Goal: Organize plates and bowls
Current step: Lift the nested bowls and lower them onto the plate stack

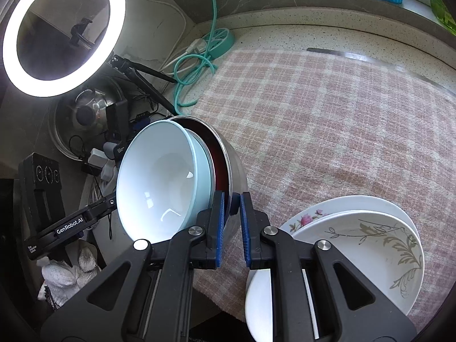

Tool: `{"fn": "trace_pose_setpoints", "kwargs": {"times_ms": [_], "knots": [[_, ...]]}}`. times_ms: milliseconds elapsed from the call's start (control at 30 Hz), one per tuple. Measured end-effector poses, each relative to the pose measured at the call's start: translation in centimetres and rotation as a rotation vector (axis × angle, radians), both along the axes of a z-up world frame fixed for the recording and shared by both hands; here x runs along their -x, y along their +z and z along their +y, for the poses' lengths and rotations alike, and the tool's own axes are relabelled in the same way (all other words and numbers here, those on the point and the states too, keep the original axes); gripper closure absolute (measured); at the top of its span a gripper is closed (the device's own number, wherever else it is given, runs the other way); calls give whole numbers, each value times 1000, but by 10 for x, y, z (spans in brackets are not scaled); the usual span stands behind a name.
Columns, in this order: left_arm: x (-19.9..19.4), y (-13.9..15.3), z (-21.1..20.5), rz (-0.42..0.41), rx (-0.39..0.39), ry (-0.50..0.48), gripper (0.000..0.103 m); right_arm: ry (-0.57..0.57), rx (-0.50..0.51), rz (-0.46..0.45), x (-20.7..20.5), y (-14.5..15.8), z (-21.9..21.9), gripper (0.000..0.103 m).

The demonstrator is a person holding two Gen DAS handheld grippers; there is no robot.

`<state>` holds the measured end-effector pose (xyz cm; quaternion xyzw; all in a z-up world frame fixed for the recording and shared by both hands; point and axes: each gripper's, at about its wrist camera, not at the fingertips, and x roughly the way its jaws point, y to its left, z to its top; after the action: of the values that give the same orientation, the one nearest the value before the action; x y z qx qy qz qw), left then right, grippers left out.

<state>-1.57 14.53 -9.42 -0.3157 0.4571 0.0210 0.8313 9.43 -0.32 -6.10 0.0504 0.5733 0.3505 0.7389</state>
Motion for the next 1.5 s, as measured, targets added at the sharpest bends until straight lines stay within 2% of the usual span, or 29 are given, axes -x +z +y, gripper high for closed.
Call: {"fn": "trace_pose_setpoints", "kwargs": {"times_ms": [300,533,800,1067,1500], "knots": [[-11,24,-35,-55,7,-95,92,-78,-28,-28,7,31,-53,90],[-25,31,-75,-70,26,-201,92,-160,-16,-35,19,40,-104,90],[-37,25,-121,-46,40,-324,92,-281,-9,-11,37,32,-161,90],[-37,15,-149,0,24,-412,92,-349,-6,21,56,16,-194,91],[-36,5,-158,28,-19,-428,92,-361,7,38,64,-1,-200,90]]}}
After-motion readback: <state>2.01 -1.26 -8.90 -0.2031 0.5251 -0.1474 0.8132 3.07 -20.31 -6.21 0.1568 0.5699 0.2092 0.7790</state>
